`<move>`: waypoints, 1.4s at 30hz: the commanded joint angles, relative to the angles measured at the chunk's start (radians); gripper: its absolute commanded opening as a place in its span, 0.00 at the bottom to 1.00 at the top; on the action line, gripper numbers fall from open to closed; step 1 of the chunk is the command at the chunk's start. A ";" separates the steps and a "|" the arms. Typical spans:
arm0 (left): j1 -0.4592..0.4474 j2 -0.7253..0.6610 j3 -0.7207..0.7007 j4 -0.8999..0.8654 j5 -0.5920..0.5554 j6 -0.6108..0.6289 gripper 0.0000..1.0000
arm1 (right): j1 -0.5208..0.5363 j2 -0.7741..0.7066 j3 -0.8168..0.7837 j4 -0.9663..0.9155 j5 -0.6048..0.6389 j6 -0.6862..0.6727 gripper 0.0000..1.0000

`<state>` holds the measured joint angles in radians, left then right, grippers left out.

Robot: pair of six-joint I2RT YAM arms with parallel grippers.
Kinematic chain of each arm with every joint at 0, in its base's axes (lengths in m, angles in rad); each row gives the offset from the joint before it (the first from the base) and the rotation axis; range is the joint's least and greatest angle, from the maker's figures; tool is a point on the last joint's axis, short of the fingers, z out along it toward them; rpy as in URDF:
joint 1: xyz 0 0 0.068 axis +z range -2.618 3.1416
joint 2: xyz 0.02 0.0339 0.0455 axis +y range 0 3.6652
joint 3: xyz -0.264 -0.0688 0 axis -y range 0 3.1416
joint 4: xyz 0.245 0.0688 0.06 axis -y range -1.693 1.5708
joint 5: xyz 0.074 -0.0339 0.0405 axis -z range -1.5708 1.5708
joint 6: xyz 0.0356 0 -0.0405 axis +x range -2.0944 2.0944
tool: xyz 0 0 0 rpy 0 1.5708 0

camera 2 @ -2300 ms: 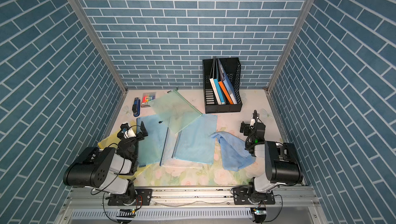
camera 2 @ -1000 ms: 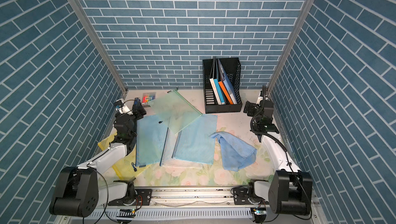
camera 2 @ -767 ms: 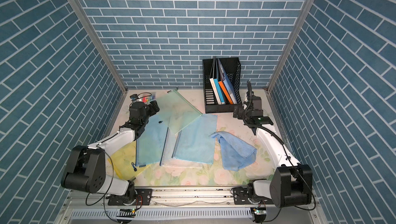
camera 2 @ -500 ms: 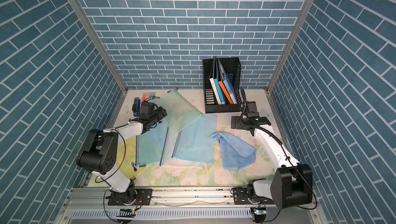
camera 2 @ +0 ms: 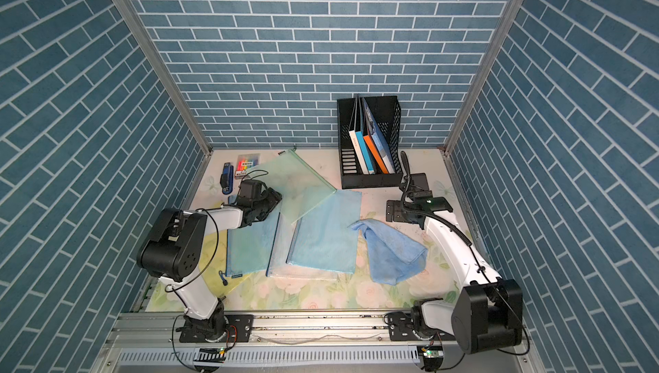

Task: Wipe the document bag
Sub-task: Pick up the document bag from the center of the board.

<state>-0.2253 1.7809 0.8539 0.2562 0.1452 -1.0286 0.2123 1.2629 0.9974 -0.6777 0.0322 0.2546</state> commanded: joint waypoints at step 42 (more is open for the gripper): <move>-0.014 -0.113 0.084 -0.001 0.117 0.194 0.00 | 0.191 0.226 -0.170 -0.001 -0.017 0.544 0.99</move>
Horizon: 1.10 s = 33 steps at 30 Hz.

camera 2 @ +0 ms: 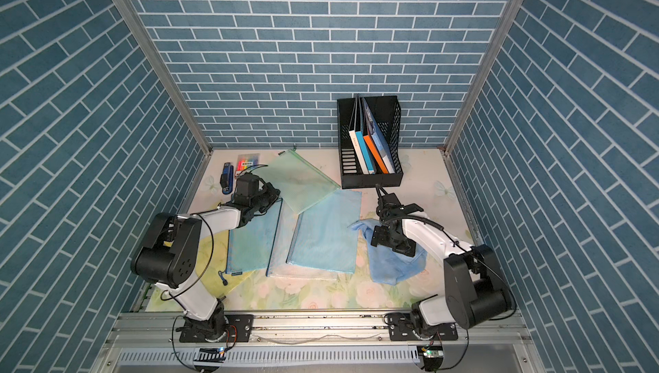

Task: Wipe the document bag
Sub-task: Pick up the cleaning item at the center of the board.

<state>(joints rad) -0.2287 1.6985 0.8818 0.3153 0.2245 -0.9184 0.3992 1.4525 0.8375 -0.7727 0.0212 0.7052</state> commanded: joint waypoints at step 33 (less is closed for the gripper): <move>-0.277 -0.025 0.591 -0.552 0.407 0.568 0.00 | -0.234 -0.129 0.201 -0.003 0.057 -0.239 0.00</move>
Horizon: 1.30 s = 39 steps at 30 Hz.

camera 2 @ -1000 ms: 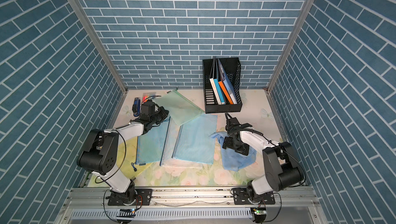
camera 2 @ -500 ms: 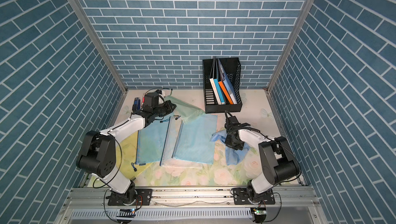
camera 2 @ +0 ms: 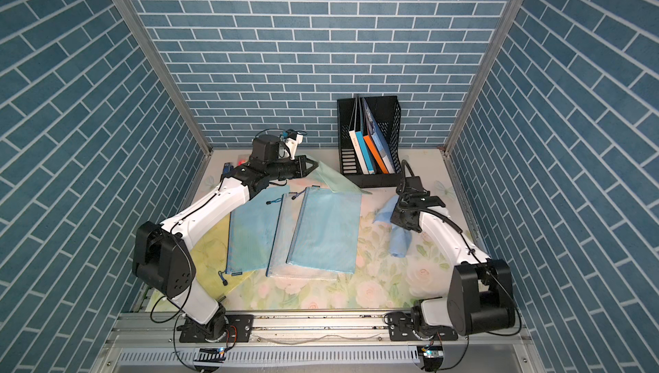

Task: Wipe the document bag
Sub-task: Pick up the cleaning item at the center of the board, then place the document bag.

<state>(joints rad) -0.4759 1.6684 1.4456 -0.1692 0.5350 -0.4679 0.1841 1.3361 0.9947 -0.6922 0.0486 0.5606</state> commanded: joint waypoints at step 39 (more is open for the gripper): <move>-0.173 0.090 -0.699 0.828 -0.109 -0.207 0.00 | 0.086 0.104 0.124 -0.030 -0.081 -0.192 0.00</move>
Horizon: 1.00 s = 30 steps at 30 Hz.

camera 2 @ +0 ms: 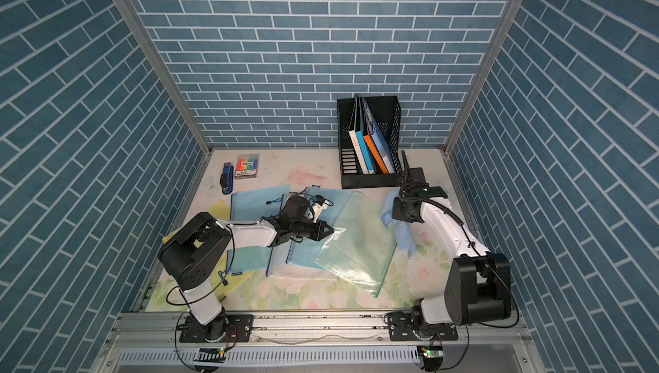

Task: Wipe the document bag
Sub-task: Place the document bag, then wipe the dirt from the document bag.

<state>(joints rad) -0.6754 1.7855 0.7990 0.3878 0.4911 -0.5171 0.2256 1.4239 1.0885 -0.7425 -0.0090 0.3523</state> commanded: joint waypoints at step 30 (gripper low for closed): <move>0.124 0.150 -0.163 0.477 0.287 -0.261 0.50 | 0.268 0.312 -0.088 0.269 -0.074 0.114 0.00</move>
<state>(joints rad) -0.5648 1.8954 0.6121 0.8242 0.7055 -0.7620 0.4927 1.7210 1.0161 -0.4961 -0.0643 0.4477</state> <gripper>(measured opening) 0.501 0.070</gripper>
